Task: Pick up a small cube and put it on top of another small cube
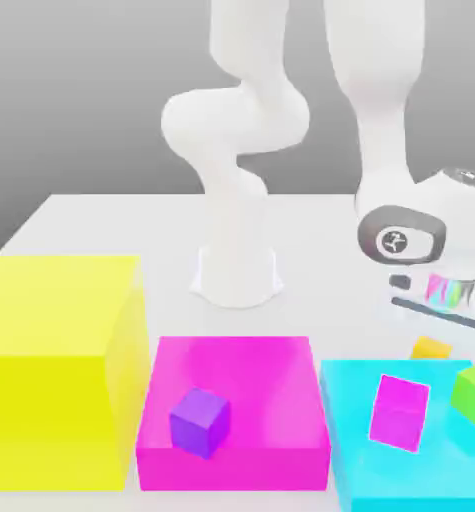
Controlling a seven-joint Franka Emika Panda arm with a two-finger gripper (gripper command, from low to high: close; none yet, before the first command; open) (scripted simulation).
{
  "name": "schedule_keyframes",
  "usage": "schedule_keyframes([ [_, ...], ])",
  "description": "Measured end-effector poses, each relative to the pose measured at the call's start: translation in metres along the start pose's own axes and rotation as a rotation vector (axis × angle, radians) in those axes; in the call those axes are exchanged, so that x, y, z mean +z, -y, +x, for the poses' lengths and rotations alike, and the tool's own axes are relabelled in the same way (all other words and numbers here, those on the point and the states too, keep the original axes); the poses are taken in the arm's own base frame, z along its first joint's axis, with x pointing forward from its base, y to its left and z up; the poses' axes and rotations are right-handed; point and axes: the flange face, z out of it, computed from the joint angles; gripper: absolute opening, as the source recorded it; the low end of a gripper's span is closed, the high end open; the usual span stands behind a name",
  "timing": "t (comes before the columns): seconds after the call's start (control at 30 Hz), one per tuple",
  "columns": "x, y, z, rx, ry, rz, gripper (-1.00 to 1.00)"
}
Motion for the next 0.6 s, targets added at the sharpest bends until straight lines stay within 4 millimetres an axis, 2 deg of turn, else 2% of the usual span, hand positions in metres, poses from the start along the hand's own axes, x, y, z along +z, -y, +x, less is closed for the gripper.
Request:
schedule_keyframes([
  [0.23, -0.034, -0.003, 0.003, -0.004, -0.011, -0.003, -1.0],
  [0.33, -0.041, 0.002, -0.012, -0.089, -0.061, 0.003, -1.0],
  [0.53, -0.071, 0.048, -0.028, -0.255, -0.239, 0.042, -1.0],
  [0.57, -0.077, 0.057, -0.028, -0.276, -0.271, 0.05, -1.0],
  [0.6, -0.084, 0.07, -0.018, -0.268, -0.291, 0.047, -1.0],
])
